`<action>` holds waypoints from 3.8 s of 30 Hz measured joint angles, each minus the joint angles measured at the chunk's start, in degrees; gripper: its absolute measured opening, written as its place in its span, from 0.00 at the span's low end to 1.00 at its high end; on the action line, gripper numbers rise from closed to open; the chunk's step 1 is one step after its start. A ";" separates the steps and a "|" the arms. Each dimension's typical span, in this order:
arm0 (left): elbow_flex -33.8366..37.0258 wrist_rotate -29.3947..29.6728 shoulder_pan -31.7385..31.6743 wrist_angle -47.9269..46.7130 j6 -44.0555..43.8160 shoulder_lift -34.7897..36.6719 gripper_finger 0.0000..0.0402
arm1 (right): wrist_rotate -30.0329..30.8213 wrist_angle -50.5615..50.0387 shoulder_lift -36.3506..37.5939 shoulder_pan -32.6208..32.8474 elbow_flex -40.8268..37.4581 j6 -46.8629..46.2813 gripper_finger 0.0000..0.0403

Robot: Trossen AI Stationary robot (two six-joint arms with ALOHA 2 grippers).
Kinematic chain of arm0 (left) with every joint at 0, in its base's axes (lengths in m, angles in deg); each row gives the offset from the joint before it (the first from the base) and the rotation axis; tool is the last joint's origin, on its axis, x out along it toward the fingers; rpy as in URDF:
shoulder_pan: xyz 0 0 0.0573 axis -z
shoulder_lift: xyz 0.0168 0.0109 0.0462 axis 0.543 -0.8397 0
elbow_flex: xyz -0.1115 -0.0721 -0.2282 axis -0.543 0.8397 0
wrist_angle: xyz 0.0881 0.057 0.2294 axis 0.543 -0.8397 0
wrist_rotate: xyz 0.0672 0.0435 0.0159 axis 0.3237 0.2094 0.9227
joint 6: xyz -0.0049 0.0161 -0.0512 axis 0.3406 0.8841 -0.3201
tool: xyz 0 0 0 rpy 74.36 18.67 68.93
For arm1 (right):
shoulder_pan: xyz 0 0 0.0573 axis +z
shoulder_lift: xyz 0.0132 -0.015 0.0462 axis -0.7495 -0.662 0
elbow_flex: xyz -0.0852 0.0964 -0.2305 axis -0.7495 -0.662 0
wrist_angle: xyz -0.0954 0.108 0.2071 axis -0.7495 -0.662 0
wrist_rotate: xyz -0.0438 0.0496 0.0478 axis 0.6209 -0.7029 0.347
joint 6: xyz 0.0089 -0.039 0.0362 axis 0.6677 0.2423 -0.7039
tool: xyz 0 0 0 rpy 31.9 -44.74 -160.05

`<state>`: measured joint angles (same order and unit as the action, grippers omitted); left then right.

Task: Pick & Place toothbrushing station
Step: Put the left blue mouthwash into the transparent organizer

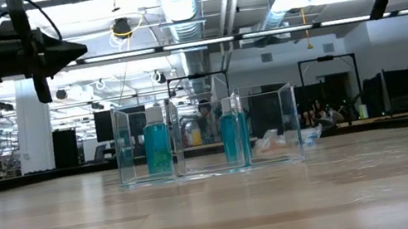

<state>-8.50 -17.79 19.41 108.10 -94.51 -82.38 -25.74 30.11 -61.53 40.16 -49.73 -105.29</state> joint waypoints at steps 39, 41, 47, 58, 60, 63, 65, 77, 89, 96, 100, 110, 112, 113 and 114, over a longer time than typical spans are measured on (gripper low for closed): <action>-71.34 -29.18 4.40 -79.25 27.88 -64.34 0.01 | 18.92 -59.60 -29.88 0.00 61.17 6.96 0.12; -71.20 -31.04 4.56 -79.77 25.06 -65.89 0.02 | 18.92 -60.58 -30.02 0.00 61.15 6.96 0.12; -71.12 -32.53 4.84 -80.51 17.29 -67.53 0.16 | 18.98 -61.19 -29.98 0.02 61.15 6.97 0.12; -71.19 -28.55 5.20 -81.31 14.61 -67.06 0.39 | 18.76 -61.09 -29.94 0.00 61.15 8.44 0.12; -71.23 -27.73 5.56 -81.45 14.78 -67.56 0.39 | 18.72 -61.09 -29.94 0.00 61.15 8.75 0.12; -71.17 -27.51 5.78 -82.11 14.07 -68.60 0.38 | 18.70 -61.10 -29.94 0.00 61.15 9.39 0.12; -71.17 -28.29 5.80 -82.90 13.52 -69.57 0.38 | 18.70 -61.09 -29.94 0.00 61.15 9.54 0.12; -77.75 -25.59 4.94 -83.36 12.99 -76.43 0.41 | 18.70 -60.76 -28.67 0.00 61.17 10.44 0.12; -78.67 -28.92 4.99 -87.72 9.25 -76.11 0.40 | 18.65 -62.01 -26.69 0.07 65.12 5.23 0.12; -78.53 -28.34 4.99 -88.55 10.49 -76.18 0.37 | 18.76 -61.92 -26.67 0.07 67.64 3.73 0.12; -78.53 -27.28 4.99 -89.07 11.83 -76.18 0.37 | 18.85 -61.94 -26.85 0.07 67.71 2.91 0.12; -78.55 -26.80 5.72 -89.47 12.76 -76.65 0.37 | 17.21 -61.84 -27.78 0.09 67.69 2.89 0.12; -78.51 -26.50 6.15 -89.53 13.17 -77.13 0.37 | 17.23 -61.27 -27.76 0.08 67.69 2.89 0.12; -78.57 -26.43 6.29 -89.24 13.23 -77.48 0.37 | 17.23 -60.74 -27.76 0.08 67.69 2.90 0.12; -78.59 -26.42 6.35 -89.20 13.23 -77.75 0.37 | 17.23 -60.14 -27.76 0.07 67.69 3.12 0.12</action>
<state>-87.09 -44.22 25.76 18.90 -81.28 -160.13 -8.50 -30.04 -89.28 40.23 17.95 -102.17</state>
